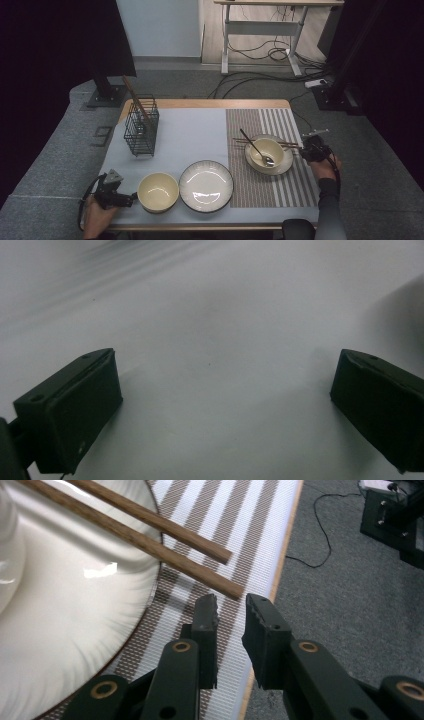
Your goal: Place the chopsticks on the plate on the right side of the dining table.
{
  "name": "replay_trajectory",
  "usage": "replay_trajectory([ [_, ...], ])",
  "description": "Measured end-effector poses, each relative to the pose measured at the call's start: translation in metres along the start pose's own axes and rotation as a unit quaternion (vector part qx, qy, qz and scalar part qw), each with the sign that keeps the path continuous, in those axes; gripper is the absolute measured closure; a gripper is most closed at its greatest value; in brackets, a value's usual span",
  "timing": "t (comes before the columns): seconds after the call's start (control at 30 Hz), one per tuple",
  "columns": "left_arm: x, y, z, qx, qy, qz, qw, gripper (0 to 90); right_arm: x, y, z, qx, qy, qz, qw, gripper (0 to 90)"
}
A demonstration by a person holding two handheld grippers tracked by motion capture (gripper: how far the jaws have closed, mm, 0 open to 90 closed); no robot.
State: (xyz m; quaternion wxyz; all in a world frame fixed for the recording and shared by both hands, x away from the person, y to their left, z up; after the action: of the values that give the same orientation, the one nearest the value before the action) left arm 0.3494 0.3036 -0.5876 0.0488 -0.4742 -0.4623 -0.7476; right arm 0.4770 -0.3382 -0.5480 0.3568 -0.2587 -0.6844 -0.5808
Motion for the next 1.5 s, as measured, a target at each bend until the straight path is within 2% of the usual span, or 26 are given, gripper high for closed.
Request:
replay_trajectory([
  [0.23,0.000,0.000,0.000,0.000,0.000,0.000,1.0000,0.0,-0.003,0.004,0.006,0.015,0.004,-0.003,0.9999,77.0],
  [0.67,0.000,0.000,0.000,0.000,0.000,0.000,1.0000,0.0,-0.005,0.007,0.012,0.026,0.009,-0.005,0.9996,76.5],
  [0.77,0.000,0.000,0.000,0.000,0.000,0.000,1.0000,0.0,-0.006,0.007,0.011,0.027,0.005,-0.003,0.9996,75.5],
  [1.5,0.000,0.000,0.000,0.000,0.000,0.000,1.0000,0.0,-0.014,0.012,0.006,0.017,-0.010,-0.001,0.9998,72.4],
])
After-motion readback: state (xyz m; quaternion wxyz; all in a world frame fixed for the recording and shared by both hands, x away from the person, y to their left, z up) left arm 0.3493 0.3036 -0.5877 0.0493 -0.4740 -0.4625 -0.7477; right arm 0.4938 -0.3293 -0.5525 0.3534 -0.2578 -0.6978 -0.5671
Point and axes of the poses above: each handheld gripper's, and its own axes: x roughly backward along the jaws, y roughly out of its top, z roughly to its left, the point moved 8 cm from there along -x, roughly forward along the jaws, and after that the axes turned 10 degrees about -x, right-handed, at the moved point
